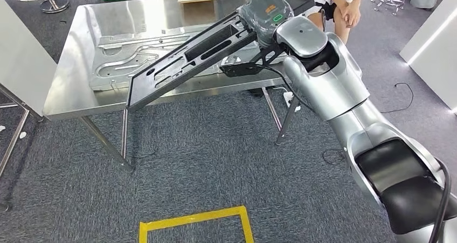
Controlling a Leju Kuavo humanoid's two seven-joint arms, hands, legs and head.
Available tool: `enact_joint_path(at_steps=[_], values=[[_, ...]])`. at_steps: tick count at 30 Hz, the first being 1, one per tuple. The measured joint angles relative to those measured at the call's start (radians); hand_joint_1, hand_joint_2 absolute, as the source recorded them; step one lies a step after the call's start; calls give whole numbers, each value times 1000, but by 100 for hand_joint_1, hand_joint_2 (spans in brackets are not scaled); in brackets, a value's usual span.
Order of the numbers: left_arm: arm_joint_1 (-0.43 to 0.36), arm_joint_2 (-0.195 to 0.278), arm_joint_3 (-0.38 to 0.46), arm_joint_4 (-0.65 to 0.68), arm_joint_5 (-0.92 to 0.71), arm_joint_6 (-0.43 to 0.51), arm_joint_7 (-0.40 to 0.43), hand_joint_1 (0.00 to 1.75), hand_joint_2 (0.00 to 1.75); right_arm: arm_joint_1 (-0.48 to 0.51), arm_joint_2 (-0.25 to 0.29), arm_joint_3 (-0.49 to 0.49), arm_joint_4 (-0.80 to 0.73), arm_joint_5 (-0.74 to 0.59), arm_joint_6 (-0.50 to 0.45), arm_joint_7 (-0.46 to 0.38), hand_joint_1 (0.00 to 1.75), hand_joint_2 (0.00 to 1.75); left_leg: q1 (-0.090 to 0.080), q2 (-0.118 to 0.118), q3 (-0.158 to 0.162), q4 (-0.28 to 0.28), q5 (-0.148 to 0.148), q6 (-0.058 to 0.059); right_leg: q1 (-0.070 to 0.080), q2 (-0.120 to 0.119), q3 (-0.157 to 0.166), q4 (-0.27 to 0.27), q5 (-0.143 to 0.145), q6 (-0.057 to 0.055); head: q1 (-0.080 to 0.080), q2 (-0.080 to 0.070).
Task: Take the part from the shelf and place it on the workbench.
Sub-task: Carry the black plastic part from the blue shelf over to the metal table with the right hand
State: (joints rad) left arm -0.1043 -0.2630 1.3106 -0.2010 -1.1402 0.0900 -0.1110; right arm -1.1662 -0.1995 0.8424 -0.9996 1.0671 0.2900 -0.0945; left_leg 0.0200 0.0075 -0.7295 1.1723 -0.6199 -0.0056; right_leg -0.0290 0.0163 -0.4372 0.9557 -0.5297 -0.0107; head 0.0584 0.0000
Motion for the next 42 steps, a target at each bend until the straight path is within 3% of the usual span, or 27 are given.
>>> enact_joint_path(at_steps=[2,3,4,6,10,11,12,14,15,16,17,18,19,20,21,24,25,27,29,30,31,33,34,36,38,40,42], values=[[8,1,2,0,0,-1,0,0,175,6,-1,7,2,-7,2,0,175,175,6,3,-11,-108,183,-3,-5,5,48,1,-48,17,0,0],[10,2,3,0,0,-1,0,0,175,7,-2,12,3,-10,3,1,175,175,7,3,-11,-134,260,-2,-5,7,64,0,-69,26,1,0],[11,2,4,0,0,-2,0,0,175,8,-3,15,3,-12,4,1,175,175,6,4,-8,-140,299,3,-5,9,78,-2,-83,36,1,0],[6,3,4,0,-1,-3,0,0,175,4,-4,19,0,-14,5,1,175,175,4,3,-1,-122,280,14,-8,10,93,-8,-94,48,1,0],[4,3,4,0,-1,-2,1,0,175,3,-5,19,-1,-15,6,1,175,175,3,4,1,-120,276,18,-10,10,96,-7,-91,52,2,0],[1,3,4,0,-1,-3,0,0,175,-2,-7,19,-3,-16,5,1,175,175,3,4,11,-126,271,24,-11,8,68,42,-65,55,2,0],[0,4,4,0,2,-5,-3,0,175,2,-11,19,-2,-19,6,1,175,175,2,0,47,-145,254,30,-9,4,-1,125,-82,57,3,0],[-3,4,5,0,6,-11,-10,0,175,12,-23,21,1,-27,8,2,175,175,-2,-12,135,-187,212,42,-2,-6,-159,272,-143,55,4,0],[-2,4,7,0,8,-14,-13,0,175,21,-28,22,4,-29,10,2,175,175,-6,-19,177,-203,191,43,4,-8,-217,280,-188,48,4,0],[-1,4,8,0,8,-14,-13,0,175,22,-31,23,6,-29,10,2,175,175,-11,-23,197,-206,177,44,10,-9,-235,235,-163,36,4,0],[1,3,10,0,8,-14,-13,0,175,22,-34,24,7,-30,10,2,175,175,-14,-25,213,-208,162,46,19,-10,-248,173,-83,20,4,0],[3,2,11,1,8,-14,-13,0,175,22,-37,25,8,-32,10,2,175,175,-19,-28,226,-205,148,46,29,-7,-258,110,26,5,3,0],[4,0,12,1,7,-14,-12,0,175,22,-40,26,9,-33,12,1,175,175,-22,-31,235,-203,134,43,39,-4,-261,65,121,-9,3,0],[5,-2,12,2,7,-14,-12,0,175,20,-41,28,9,-36,13,1,175,175,-23,-33,242,-201,124,38,47,-1,-262,38,187,-18,2,0],[3,-3,13,2,6,-14,-12,0,175,16,-42,29,8,-37,14,1,175,175,-25,-34,247,-197,117,33,52,1,-260,31,209,-23,1,0],[-6,-1,14,2,5,-13,-12,0,175,-7,-42,33,2,-41,15,1,175,175,-27,-29,231,-149,110,22,43,-1,-234,19,197,-37,0,0],[-8,-1,14,2,4,-13,-12,0,175,-13,-42,33,1,-43,15,1,175,175,-26,-26,205,-101,99,17,38,-1,-224,12,193,-41,0,0],[-12,-1,14,2,3,-13,-12,0,175,-19,-43,34,1,-45,15,1,175,175,-19,-21,130,24,50,5,35,-2,-209,8,184,-44,0,0],[-13,0,14,2,1,-13,-12,0,175,-18,-43,34,1,-47,15,1,175,175,-11,-18,69,100,14,-7,31,0,-201,13,172,-39,0,0],[-12,0,14,2,0,-13,-12,0,175,-19,-43,34,1,-48,15,1,175,175,-7,-16,59,92,27,-11,28,1,-197,19,165,-35,0,0],[-12,1,15,2,-1,-13,-12,0,175,-21,-43,34,1,-49,15,1,175,175,-3,-15,65,52,63,-16,25,2,-194,26,157,-30,0,0],[-12,2,15,2,-2,-13,-14,0,175,-28,-43,34,1,-51,16,1,175,175,2,-16,101,-73,149,-20,20,4,-192,43,143,-17,0,0],[-12,3,16,2,-2,-14,-15,0,175,-33,-43,34,1,-54,18,1,175,175,1,-16,114,-120,164,-18,19,5,-195,52,139,-11,0,0],[-14,4,16,2,-2,-14,-17,0,175,-42,-45,34,0,-61,23,1,175,175,-2,-17,119,-147,167,-2,22,7,-205,63,133,1,0,0],[-16,5,17,2,-2,-13,-15,0,175,-48,-50,35,-1,-70,28,0,175,175,-3,-15,119,-148,179,9,25,6,-209,68,129,-10,0,0],[-15,5,18,2,-2,-12,-12,0,175,-56,-61,35,-1,-78,29,-1,175,175,-3,-17,120,-150,185,13,26,3,-207,68,130,-36,0,0],[-15,5,18,2,-2,-12,-11,0,175,-66,-75,35,-1,-84,29,-1,175,175,-5,-21,119,-150,188,17,26,0,-206,65,132,-44,0,0]])
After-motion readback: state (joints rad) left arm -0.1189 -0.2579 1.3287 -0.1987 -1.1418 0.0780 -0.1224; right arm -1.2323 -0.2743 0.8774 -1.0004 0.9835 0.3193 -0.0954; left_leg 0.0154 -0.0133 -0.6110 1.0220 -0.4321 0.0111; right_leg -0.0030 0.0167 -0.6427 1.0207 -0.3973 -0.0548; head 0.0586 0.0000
